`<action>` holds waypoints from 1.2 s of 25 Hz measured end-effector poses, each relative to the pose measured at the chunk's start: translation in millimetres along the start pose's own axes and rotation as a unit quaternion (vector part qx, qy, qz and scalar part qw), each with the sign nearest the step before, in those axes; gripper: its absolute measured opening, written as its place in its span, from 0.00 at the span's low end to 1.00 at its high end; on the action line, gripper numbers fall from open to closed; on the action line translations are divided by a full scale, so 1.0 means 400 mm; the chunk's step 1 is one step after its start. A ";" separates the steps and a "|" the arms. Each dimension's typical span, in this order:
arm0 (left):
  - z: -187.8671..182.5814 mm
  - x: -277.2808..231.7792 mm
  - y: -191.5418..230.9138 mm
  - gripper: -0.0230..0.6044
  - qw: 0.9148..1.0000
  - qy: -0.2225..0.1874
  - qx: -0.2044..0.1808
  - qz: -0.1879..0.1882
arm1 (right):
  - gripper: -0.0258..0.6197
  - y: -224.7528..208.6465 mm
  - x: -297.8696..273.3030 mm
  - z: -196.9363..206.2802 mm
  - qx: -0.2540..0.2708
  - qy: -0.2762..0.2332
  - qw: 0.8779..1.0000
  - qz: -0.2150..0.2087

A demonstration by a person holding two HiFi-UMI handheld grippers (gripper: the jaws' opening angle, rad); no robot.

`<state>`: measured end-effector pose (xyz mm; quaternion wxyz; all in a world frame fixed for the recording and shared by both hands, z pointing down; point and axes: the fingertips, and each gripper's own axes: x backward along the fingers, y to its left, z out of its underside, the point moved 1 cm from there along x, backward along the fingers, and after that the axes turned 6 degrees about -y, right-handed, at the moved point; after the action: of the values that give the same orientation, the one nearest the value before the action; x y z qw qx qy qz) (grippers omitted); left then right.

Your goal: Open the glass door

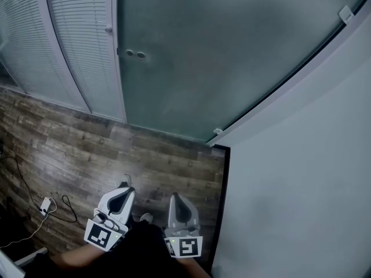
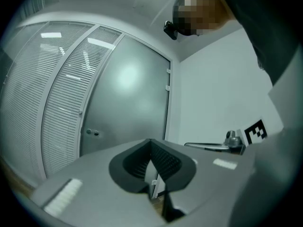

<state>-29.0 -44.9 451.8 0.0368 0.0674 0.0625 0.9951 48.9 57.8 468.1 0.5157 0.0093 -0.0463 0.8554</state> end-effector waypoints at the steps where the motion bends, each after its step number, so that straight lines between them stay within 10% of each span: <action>1: -0.007 -0.018 0.010 0.04 1.000 -0.004 0.005 0.003 | 0.04 0.000 -0.022 -0.001 0.000 0.001 1.000 -0.002; 30: -0.087 -0.227 0.496 0.04 0.997 -0.012 0.068 -0.024 | 0.04 0.069 -0.576 -0.017 0.028 0.052 0.998 -0.001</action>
<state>43.1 -252.5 431.6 0.0566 0.0800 0.1308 0.9866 132.6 -157.3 444.8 0.5180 -0.0204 0.0047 0.8551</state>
